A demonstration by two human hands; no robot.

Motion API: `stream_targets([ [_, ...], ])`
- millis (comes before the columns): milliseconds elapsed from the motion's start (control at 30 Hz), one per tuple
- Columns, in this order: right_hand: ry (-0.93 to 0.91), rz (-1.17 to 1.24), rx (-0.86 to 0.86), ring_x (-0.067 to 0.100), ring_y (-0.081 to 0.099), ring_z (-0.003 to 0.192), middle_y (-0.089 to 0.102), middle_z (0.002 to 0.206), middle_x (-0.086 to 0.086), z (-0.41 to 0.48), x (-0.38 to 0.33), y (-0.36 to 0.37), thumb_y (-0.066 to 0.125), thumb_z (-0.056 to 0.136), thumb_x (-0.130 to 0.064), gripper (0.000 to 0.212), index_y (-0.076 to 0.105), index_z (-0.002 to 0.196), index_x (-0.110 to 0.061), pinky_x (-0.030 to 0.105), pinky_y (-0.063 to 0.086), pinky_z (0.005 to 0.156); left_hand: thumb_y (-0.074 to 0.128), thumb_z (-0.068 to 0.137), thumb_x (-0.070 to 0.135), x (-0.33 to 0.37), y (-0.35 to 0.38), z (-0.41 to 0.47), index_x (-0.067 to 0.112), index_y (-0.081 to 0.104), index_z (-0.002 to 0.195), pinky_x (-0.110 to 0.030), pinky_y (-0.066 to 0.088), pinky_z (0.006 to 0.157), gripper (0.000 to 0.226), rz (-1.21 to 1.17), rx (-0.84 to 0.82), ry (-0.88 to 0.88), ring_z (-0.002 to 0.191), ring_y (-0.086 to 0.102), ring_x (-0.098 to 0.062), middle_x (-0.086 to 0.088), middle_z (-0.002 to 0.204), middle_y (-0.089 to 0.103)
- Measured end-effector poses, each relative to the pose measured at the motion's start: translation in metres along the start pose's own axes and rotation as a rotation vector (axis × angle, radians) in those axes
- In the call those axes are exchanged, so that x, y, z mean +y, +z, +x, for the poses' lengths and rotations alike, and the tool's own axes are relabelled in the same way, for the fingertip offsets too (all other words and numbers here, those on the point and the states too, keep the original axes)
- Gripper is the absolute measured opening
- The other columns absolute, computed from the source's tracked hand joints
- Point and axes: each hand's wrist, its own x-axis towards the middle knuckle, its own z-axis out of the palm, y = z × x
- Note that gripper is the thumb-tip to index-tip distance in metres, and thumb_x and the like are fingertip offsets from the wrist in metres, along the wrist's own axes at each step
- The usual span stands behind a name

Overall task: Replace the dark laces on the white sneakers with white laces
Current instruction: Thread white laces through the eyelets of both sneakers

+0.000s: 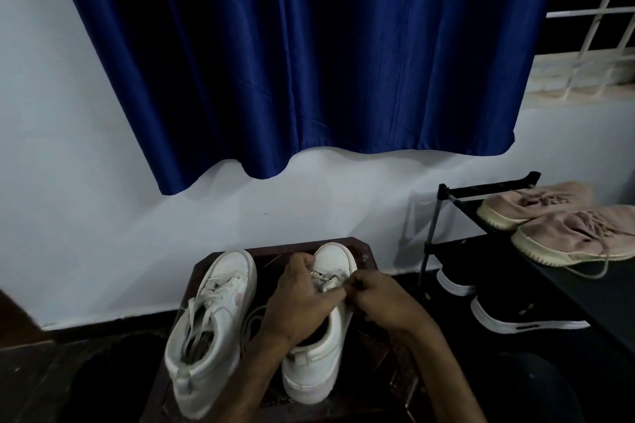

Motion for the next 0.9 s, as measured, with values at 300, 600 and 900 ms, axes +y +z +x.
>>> stream_targets([
  [300, 0.026, -0.046, 0.235, 0.018, 0.064, 0.079, 0.069, 0.079, -0.001, 0.009, -0.004, 0.018, 0.059, 0.09, -0.029, 0.015, 0.06, 0.079, -0.02, 0.034, 0.051, 0.075, 0.069, 0.088, 0.025, -0.035, -0.004, -0.009, 0.018, 0.07, 0.076, -0.013, 0.046, 0.064, 0.014, -0.293, 0.221, -0.148, 0.075, 0.066, -0.012, 0.005, 0.074, 0.071],
  [600, 0.005, -0.215, 0.261, 0.024, 0.061, 0.091, 0.067, 0.089, 0.003, 0.009, -0.012, 0.02, 0.055, 0.089, -0.015, 0.016, 0.049, 0.076, -0.023, 0.027, 0.038, 0.07, 0.053, 0.099, 0.018, -0.042, -0.006, -0.006, -0.007, 0.06, 0.078, -0.036, 0.041, 0.064, 0.033, -0.619, 0.238, -0.373, 0.069, 0.051, -0.024, -0.017, 0.071, 0.056],
  [900, -0.007, -0.052, 0.233, 0.014, 0.06, 0.059, 0.065, 0.067, 0.007, 0.006, -0.041, -0.023, 0.062, 0.09, -0.019, 0.013, 0.064, 0.083, -0.008, 0.03, 0.049, 0.056, 0.05, 0.099, 0.036, -0.015, -0.036, 0.006, 0.012, 0.066, 0.084, -0.029, 0.045, 0.069, 0.033, -0.543, 0.082, -0.315, 0.079, 0.061, -0.023, -0.006, 0.08, 0.066],
])
